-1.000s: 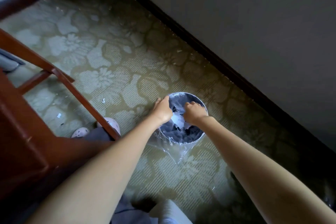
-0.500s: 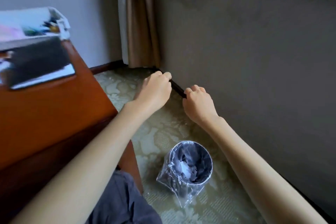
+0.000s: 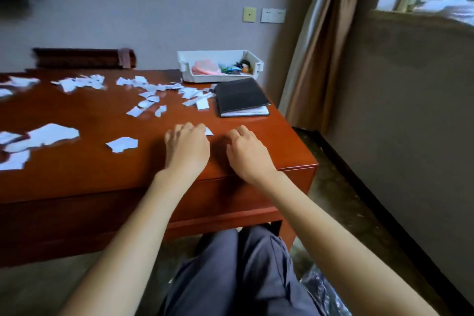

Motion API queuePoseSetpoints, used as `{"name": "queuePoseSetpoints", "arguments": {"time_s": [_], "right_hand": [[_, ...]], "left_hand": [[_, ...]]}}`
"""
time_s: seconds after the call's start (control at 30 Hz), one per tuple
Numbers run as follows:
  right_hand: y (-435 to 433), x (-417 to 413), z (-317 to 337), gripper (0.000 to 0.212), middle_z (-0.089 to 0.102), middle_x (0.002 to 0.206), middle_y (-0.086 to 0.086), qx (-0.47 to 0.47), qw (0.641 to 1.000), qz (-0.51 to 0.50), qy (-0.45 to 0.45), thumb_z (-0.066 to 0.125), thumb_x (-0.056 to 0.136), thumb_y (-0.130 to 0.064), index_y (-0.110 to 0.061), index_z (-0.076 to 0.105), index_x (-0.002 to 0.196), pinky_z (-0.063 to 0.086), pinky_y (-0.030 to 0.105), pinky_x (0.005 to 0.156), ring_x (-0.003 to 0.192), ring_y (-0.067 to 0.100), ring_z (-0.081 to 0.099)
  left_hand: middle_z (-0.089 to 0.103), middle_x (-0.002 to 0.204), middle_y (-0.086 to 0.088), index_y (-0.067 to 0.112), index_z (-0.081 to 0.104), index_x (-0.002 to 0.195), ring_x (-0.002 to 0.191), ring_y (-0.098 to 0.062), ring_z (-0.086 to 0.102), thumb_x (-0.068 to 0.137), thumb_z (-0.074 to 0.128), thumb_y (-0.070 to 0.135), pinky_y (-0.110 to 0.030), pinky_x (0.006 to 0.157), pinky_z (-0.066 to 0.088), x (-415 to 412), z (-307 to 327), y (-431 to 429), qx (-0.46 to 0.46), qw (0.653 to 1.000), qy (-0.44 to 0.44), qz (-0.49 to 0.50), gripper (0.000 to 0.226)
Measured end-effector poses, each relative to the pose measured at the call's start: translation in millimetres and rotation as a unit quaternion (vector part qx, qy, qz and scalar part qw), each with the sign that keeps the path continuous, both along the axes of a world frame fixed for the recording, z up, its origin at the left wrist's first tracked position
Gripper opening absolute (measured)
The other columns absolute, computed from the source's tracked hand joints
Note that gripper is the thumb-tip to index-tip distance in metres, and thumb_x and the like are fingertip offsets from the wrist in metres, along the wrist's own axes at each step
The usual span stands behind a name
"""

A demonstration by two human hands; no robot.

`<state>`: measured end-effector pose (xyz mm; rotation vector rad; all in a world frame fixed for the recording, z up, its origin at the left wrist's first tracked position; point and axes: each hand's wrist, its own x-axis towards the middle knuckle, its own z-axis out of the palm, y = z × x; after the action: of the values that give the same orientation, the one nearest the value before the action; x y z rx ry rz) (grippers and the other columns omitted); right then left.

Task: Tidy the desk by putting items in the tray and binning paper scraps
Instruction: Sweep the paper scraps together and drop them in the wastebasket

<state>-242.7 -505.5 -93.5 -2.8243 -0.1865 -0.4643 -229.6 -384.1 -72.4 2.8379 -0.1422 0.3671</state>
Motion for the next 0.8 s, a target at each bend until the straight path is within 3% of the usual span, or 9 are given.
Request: {"name": "queuePoseSetpoints", "arguments": {"time_s": [0.1,0.23,0.4,0.5,0.6,0.7,0.8], "right_hand": [[42.3,21.6,-5.5,0.036,0.044,0.136,0.015,0.011,0.997,0.074,0.035,0.04,0.096,-0.017,-0.007,0.043,0.131,0.04,0.043,0.102,0.121,0.034,0.046],[73.2,52.1,-6.7,0.033,0.053,0.129,0.015,-0.026,0.993,0.097,0.065,0.036,0.098,-0.023,-0.006,0.049,0.122,0.037,0.04,0.101,0.118,0.035,0.049],[80.1,85.1,-2.1,0.037,0.05,0.131,0.014,-0.022,0.993,0.082,0.084,0.037,0.097,-0.029,-0.008,0.048,0.126,0.035,0.039,0.104,0.121,0.032,0.046],[77.9,107.5,-0.5,0.046,0.036,0.144,0.014,-0.017,0.995,0.073,0.057,0.043,0.094,-0.034,-0.012,0.039,0.134,0.027,0.041,0.113,0.134,0.03,0.034],[76.9,132.8,-1.9,0.061,0.006,0.158,0.013,-0.012,0.998,0.041,0.04,0.044,0.092,-0.04,-0.015,0.025,0.143,0.013,0.045,0.119,0.147,0.031,0.004],[78.5,158.0,-5.0,0.074,-0.016,0.158,0.01,-0.008,0.998,0.003,0.055,0.041,0.09,-0.049,-0.018,0.008,0.15,0.001,0.049,0.119,0.146,0.029,-0.017],[80.1,181.4,-7.0,0.079,-0.024,0.156,0.01,-0.01,0.997,-0.021,0.074,0.039,0.089,-0.054,-0.02,0.001,0.15,-0.004,0.048,0.118,0.144,0.03,-0.024]], "left_hand": [[0.034,0.148,-0.013,0.015,0.033,0.142,0.142,-0.031,0.019,0.098,0.034,0.017,-0.049,0.117,0.01,4.6,-9.8,42.4,0.004,0.997,0.01,0.077,0.044],[0.009,0.157,-0.018,0.016,0.013,0.15,0.146,-0.037,0.002,0.101,0.03,0.028,-0.051,0.117,0.004,19.8,-21.4,81.2,0.001,0.983,0.09,0.159,0.053],[0.005,0.158,-0.016,0.017,-0.003,0.151,0.147,-0.03,0.008,0.102,0.023,0.032,-0.038,0.12,0.008,49.4,-29.9,89.8,-0.027,0.991,0.106,0.072,0.057],[0.002,0.158,-0.015,0.019,-0.004,0.15,0.146,-0.031,0.009,0.101,0.028,0.033,-0.039,0.119,0.01,74.9,-29.9,88.0,-0.024,0.997,0.059,0.046,0.061],[-0.006,0.158,-0.015,0.018,-0.005,0.15,0.147,-0.029,-0.006,0.1,0.028,0.035,-0.042,0.119,0.0,108.0,-31.3,91.2,0.011,0.998,0.023,0.054,0.063],[-0.014,0.158,-0.013,0.023,-0.007,0.15,0.146,-0.028,-0.016,0.099,0.027,0.042,-0.044,0.118,-0.006,138.4,-32.3,96.7,0.033,0.997,0.033,0.066,0.065],[-0.015,0.158,-0.01,0.027,-0.006,0.15,0.145,-0.027,-0.018,0.097,0.027,0.047,-0.045,0.118,-0.007,163.6,-33.3,101.6,0.035,0.996,0.06,0.061,0.065]]}}
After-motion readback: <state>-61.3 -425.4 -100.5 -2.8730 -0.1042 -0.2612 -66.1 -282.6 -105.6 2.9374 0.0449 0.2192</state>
